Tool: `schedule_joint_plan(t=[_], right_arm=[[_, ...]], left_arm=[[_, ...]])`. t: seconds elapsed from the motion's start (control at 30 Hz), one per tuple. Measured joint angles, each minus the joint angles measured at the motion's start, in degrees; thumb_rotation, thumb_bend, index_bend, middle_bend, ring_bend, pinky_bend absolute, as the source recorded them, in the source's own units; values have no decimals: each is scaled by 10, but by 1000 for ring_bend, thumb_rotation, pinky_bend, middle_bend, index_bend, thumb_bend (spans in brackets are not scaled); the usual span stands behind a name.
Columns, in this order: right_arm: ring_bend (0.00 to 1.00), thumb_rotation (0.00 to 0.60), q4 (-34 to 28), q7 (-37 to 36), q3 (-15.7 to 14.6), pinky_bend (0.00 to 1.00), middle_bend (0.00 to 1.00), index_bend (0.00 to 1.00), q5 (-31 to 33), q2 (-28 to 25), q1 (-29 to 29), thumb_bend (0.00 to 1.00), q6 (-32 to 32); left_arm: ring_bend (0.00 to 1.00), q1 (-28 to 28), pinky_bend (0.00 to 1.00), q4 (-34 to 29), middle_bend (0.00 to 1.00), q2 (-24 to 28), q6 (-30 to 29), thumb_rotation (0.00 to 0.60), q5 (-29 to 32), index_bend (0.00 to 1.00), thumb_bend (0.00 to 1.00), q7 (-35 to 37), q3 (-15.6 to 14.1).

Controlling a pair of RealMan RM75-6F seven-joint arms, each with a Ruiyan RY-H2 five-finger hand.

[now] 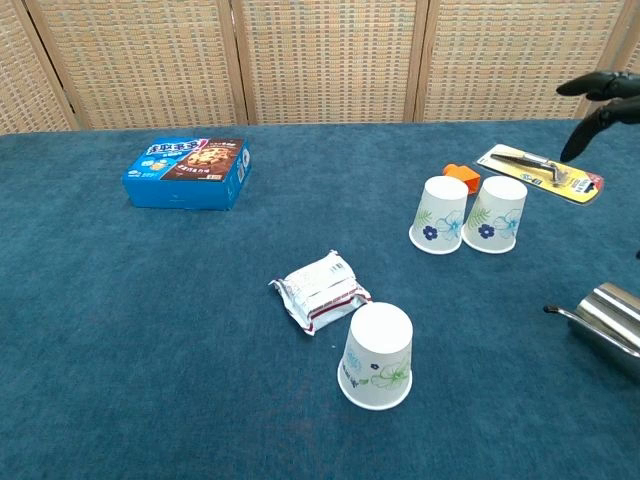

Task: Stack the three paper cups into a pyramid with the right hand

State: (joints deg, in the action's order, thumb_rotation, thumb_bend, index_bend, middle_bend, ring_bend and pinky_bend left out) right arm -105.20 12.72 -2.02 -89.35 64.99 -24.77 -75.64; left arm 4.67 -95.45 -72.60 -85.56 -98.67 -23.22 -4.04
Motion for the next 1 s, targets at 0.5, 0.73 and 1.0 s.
schedule_joint_plan(t=[0.5,0.73,1.0], right_arm=[[0,600,-25,28,-9,0,0,348,-31,50,-1,59,51],[0,600,-28,42,0,0,0,348,-29,87,-9,59,75],[0,600,-22,62,17,0,0,348,6,120,-23,59,109]], left_arm=[[0,0,0,1,0,-1,1,600,-2,0,199,0,0],[0,0,0,2,0,-1,2,600,-2,0,198,3,0],[0,0,0,2,0,-1,3,600,-1,0,198,3,0]])
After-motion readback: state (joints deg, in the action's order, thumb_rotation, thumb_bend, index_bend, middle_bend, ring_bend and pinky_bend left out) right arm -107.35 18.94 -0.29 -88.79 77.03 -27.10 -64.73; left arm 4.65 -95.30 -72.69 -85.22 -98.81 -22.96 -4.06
